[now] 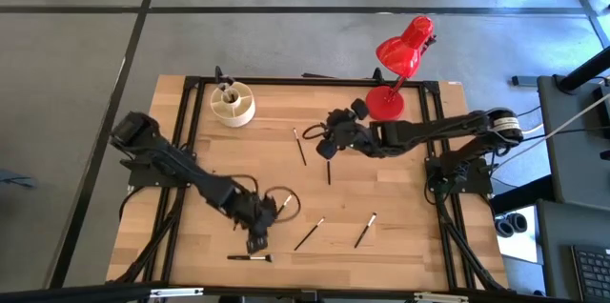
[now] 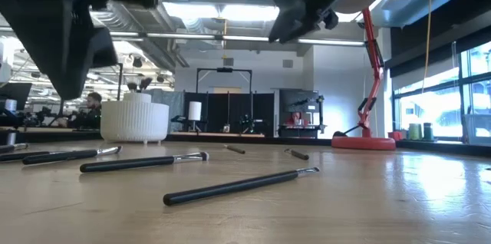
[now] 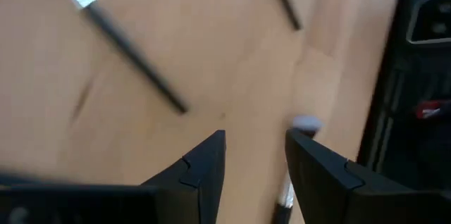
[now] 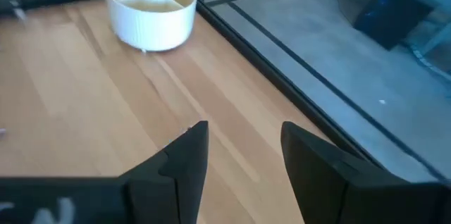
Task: Put items in baskets/containers
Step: Put the black powder brush into the white organizer, then put the black eyeshadow brush into the white organizer
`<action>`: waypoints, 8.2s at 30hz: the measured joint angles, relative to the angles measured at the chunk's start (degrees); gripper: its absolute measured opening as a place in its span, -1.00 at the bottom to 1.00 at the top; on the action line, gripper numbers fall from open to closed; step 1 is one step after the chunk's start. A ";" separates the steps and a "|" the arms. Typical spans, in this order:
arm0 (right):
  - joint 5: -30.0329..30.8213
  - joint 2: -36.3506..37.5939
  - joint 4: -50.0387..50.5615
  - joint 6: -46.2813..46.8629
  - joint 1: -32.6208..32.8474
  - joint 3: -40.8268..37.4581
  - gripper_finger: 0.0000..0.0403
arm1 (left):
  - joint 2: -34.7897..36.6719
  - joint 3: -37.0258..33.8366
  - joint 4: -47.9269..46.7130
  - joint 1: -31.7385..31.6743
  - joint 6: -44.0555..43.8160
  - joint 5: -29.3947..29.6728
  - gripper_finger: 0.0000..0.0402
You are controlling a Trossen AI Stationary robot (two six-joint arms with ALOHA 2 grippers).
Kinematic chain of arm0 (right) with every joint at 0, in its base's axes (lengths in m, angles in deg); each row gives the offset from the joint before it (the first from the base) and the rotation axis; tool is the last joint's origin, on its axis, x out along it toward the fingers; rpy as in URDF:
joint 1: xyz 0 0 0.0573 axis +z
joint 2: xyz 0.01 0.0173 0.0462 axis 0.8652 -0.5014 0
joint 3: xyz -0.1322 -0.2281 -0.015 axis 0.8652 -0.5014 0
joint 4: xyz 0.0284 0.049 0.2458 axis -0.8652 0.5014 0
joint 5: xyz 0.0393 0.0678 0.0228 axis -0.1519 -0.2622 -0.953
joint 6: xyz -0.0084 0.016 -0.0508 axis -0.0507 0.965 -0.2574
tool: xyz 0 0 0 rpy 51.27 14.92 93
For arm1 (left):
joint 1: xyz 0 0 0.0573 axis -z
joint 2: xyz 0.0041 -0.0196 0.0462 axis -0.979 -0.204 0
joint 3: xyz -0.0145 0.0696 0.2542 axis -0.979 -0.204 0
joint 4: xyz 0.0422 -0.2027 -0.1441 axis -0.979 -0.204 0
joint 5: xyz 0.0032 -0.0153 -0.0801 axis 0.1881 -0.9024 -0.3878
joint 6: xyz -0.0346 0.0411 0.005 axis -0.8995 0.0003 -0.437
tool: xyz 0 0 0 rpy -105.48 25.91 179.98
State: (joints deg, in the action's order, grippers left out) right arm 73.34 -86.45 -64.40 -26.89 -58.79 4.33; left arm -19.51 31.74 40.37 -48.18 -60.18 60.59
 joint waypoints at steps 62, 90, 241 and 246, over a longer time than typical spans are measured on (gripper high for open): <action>-42.61 4.13 -28.87 1.13 -5.47 -20.57 -0.11 | -21.41 22.79 -14.74 9.78 -12.65 6.45 -0.29; -42.59 4.09 -24.50 -0.43 -5.45 -20.55 -0.11 | -21.39 19.74 -17.12 10.45 -7.67 5.87 -0.97; -40.03 7.30 -18.91 -4.77 -18.50 -25.38 -0.11 | -17.22 14.38 -40.61 -17.79 -28.12 18.22 -0.44; -40.06 7.30 -18.04 -4.69 -18.50 -25.38 -0.11 | -16.85 9.02 -34.91 -16.72 -31.56 18.67 -0.44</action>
State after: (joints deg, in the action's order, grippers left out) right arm 33.28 -79.15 -82.44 -31.57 -77.30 -21.05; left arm -36.35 40.76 5.46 -64.90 -91.74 79.26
